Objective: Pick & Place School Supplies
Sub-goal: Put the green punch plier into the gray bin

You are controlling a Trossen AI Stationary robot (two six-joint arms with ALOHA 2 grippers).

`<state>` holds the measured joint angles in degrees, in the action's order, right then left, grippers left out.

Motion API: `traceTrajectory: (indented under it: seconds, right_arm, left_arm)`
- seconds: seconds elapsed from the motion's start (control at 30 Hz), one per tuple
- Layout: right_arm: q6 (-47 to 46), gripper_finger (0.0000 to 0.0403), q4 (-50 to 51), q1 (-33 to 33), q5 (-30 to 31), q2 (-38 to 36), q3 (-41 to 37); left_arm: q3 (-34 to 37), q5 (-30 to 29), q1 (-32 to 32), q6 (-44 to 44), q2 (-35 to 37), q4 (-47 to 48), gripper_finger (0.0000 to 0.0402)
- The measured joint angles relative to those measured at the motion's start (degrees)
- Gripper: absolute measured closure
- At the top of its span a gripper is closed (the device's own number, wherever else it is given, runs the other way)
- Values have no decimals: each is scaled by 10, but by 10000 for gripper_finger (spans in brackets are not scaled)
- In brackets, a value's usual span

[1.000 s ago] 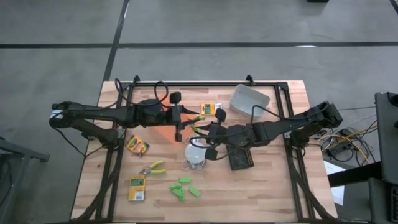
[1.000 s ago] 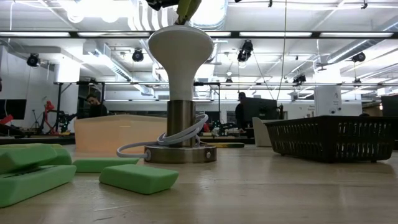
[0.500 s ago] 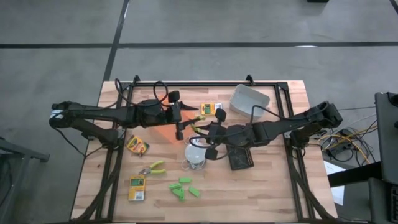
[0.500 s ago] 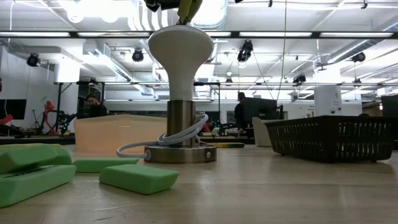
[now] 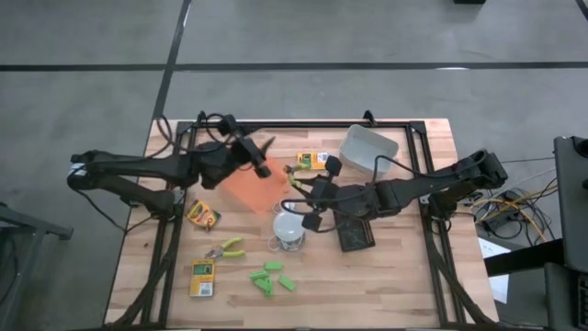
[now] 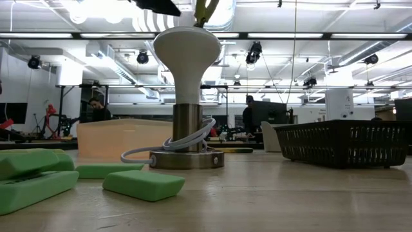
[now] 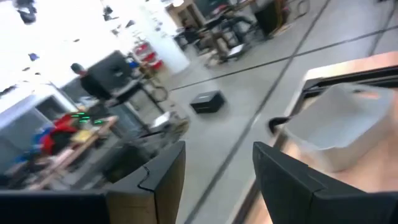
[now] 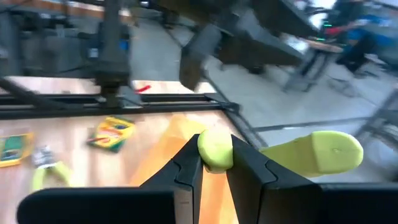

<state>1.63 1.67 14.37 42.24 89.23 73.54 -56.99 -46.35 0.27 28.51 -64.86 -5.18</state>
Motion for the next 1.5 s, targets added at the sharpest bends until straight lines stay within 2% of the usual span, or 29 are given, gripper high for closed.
traceTrajectory:
  seconds: [0.13,0.23,0.37,0.5,0.57,0.67,0.77,0.93,1.1,1.4,1.5]
  right_arm:
    - [-28,349,18,-8,81,-7,0]
    - [-111,349,78,-24,91,-25,1]
    - [-212,349,178,-51,87,-48,1]
    - [-279,349,268,-79,83,-68,7]
    - [-345,349,338,-97,74,-75,25]
    - [-449,349,460,-128,38,-77,64]
    - [-502,349,556,-158,-1,-77,93]
    - [-538,349,616,-200,-21,-76,114]
    - [-541,349,648,-247,-86,-76,111]
    - [-509,349,655,-316,-104,-74,24]
    - [-486,349,642,-350,-147,-74,-9]
  left_arm:
    - [0,32,-1,-22,22,27,210]
    - [0,82,0,-69,36,49,214]
    - [0,162,1,-97,46,61,219]
    - [0,225,2,-98,45,76,222]
    - [0,251,5,-83,42,83,223]
    - [0,264,12,-59,36,85,223]
    - [0,264,26,-48,33,86,223]
    - [0,263,46,-47,32,87,223]
    - [0,264,59,-51,32,87,223]
    - [0,264,66,-91,31,52,223]
    - [0,264,66,-93,31,33,223]
